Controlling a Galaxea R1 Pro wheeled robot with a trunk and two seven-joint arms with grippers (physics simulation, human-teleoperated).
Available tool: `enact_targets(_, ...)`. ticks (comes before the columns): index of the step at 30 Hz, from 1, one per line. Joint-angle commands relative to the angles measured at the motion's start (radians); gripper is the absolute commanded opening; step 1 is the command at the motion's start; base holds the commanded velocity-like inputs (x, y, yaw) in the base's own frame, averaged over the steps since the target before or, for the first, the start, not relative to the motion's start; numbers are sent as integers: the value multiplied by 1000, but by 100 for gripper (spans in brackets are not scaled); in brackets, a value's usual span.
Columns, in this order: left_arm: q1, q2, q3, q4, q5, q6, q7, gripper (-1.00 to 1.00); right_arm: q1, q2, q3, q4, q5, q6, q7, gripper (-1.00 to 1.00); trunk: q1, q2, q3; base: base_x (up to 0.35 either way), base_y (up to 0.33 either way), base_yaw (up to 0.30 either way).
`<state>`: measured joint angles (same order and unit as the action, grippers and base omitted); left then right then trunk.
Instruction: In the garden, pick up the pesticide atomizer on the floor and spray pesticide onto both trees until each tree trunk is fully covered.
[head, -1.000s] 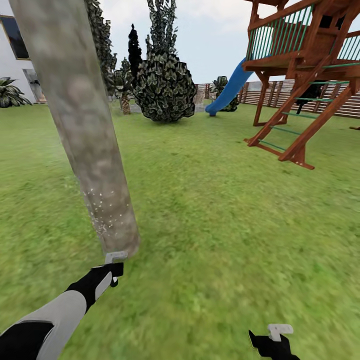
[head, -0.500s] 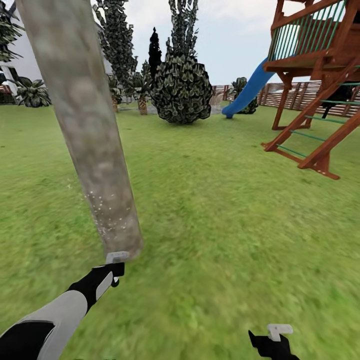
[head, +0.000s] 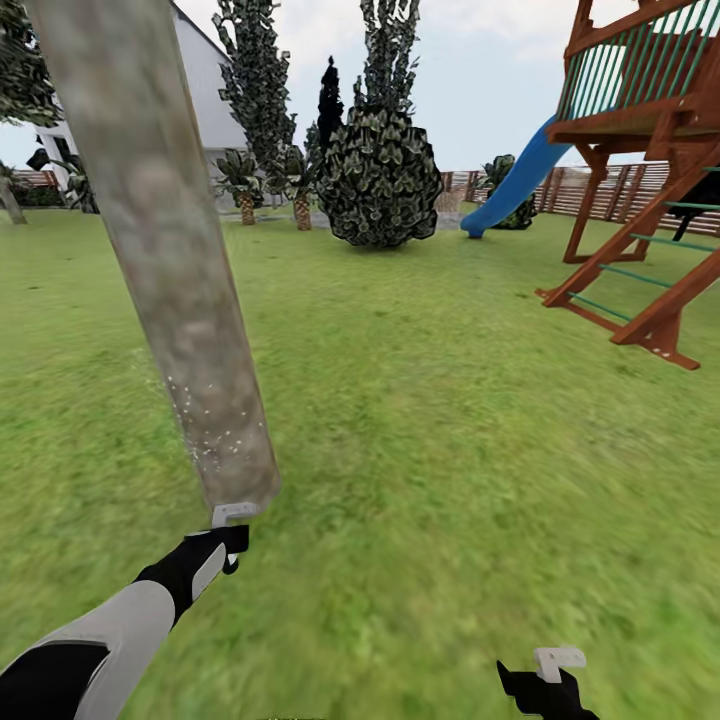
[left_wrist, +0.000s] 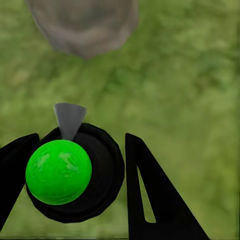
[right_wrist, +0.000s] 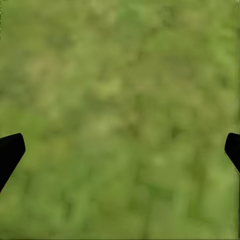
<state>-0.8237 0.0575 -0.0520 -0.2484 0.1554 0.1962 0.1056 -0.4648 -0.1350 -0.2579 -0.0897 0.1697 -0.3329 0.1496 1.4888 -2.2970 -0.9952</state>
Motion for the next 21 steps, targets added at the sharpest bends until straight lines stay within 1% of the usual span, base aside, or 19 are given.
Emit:
enact_targets(1,0,0,0,0,0,0,0,-100,0,0,0,-1,0,0,0,100,0,0,0,0,-272,276)
enact_targets(4,0,0,0,0,0,0,0,-100,0,0,0,0,0,0,1,100,0,0,0,0,-272,219)
enact_targets(13,0,1,0,0,0,0,1,-100,0,0,0,0,0,0,1,100,0,0,0,14,-271,13)
enact_targets(16,0,1,0,0,-1,0,0,-100,0,0,0,0,0,0,1,100,0,0,0,177,-237,188)
enact_targets(21,0,0,0,0,0,0,0,-100,0,0,0,0,1,0,1,100,0,0,0,210,-222,265)
